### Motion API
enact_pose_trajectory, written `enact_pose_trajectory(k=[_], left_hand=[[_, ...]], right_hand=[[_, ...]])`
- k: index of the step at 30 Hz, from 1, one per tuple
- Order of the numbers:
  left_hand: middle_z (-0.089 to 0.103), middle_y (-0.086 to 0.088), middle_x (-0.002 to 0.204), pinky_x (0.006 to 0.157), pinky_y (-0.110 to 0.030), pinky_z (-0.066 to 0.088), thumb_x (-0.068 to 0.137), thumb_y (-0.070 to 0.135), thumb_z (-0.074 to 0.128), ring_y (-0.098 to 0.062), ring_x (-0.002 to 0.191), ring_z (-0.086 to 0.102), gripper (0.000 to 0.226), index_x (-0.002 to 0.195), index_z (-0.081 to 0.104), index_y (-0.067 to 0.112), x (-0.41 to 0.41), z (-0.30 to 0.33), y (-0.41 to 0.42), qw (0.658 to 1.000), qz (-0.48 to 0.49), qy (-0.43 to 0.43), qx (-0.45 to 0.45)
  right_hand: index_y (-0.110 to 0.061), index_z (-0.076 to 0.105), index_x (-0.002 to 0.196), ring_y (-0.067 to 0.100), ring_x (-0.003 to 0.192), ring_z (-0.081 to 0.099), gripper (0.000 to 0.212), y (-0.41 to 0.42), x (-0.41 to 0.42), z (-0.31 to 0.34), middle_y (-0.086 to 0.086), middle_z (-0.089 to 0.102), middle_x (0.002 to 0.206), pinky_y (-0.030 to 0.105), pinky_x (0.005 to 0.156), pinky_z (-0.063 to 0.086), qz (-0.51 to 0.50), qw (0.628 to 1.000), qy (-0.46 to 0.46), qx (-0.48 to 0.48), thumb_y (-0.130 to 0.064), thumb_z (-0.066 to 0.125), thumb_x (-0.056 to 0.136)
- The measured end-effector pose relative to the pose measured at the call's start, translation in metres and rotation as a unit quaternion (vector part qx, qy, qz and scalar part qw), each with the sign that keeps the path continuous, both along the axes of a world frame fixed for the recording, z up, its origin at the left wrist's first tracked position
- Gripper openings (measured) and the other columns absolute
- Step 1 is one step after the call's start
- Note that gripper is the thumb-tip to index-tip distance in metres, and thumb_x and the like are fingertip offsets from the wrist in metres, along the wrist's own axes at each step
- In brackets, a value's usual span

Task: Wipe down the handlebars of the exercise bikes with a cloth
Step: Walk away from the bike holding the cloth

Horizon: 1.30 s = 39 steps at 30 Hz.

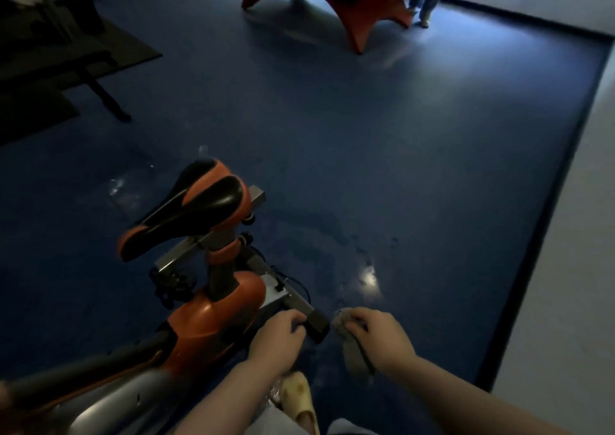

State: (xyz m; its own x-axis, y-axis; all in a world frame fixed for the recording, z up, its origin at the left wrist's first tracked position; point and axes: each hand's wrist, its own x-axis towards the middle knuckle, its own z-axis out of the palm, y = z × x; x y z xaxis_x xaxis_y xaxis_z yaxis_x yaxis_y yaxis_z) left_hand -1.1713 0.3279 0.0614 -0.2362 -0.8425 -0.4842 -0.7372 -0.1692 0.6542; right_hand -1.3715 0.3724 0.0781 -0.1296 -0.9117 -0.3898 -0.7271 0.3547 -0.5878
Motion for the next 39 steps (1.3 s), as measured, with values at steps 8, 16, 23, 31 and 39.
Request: enact_pose_trajectory(k=[8,16,23,31,39], left_hand=[[0.063,0.008,0.121,0.096,-0.035,0.048,0.093,0.03,0.05,-0.015,0.113,0.058,0.028,0.119,0.061,0.029,-0.035,0.003,-0.088,1.0,-0.018,-0.015,-0.006],[0.066,0.01,0.109,0.087,-0.026,0.05,0.09,0.028,0.054,-0.005,0.092,0.06,0.019,0.106,0.062,0.034,-0.095,-0.016,-0.166,0.998,0.069,-0.014,-0.003],[0.063,0.012,0.115,0.091,-0.027,0.048,0.092,0.028,0.051,-0.006,0.1,0.058,0.017,0.105,0.059,0.037,-0.183,-0.021,-0.237,0.987,0.161,0.01,0.021],[0.062,0.006,0.121,0.098,-0.037,0.047,0.093,0.024,0.05,-0.012,0.11,0.058,0.025,0.116,0.061,0.029,-0.227,-0.008,-0.302,0.974,0.223,0.01,0.02],[0.061,0.009,0.119,0.097,-0.033,0.047,0.093,0.026,0.05,-0.01,0.108,0.058,0.022,0.112,0.06,0.03,-0.192,-0.02,-0.393,0.951,0.306,0.014,0.035]], right_hand=[[-0.033,0.067,0.101,0.009,0.079,0.062,0.016,-0.086,-0.042,0.007,-0.011,0.07,0.087,0.025,0.064,0.045,-0.013,1.0,0.022,-0.014,-0.034,0.056,0.089],[-0.037,0.063,0.096,0.0,0.07,0.053,0.012,-0.188,-0.107,-0.01,-0.02,0.057,0.073,0.011,0.055,0.036,0.061,0.998,0.003,0.0,-0.032,0.054,0.091],[-0.035,0.063,0.091,0.007,0.075,0.058,0.01,-0.302,-0.181,-0.002,-0.015,0.059,0.075,0.023,0.059,0.041,0.183,0.982,0.037,-0.021,-0.032,0.053,0.09],[-0.045,0.06,0.083,0.0,0.067,0.056,0.014,-0.406,-0.218,0.002,-0.019,0.061,0.072,0.014,0.054,0.038,0.194,0.981,0.018,-0.019,-0.034,0.053,0.088],[-0.04,0.064,0.1,-0.008,0.063,0.049,0.015,-0.525,-0.161,-0.012,-0.026,0.053,0.068,0.008,0.052,0.033,0.3,0.954,0.007,0.0,-0.038,0.054,0.089]])
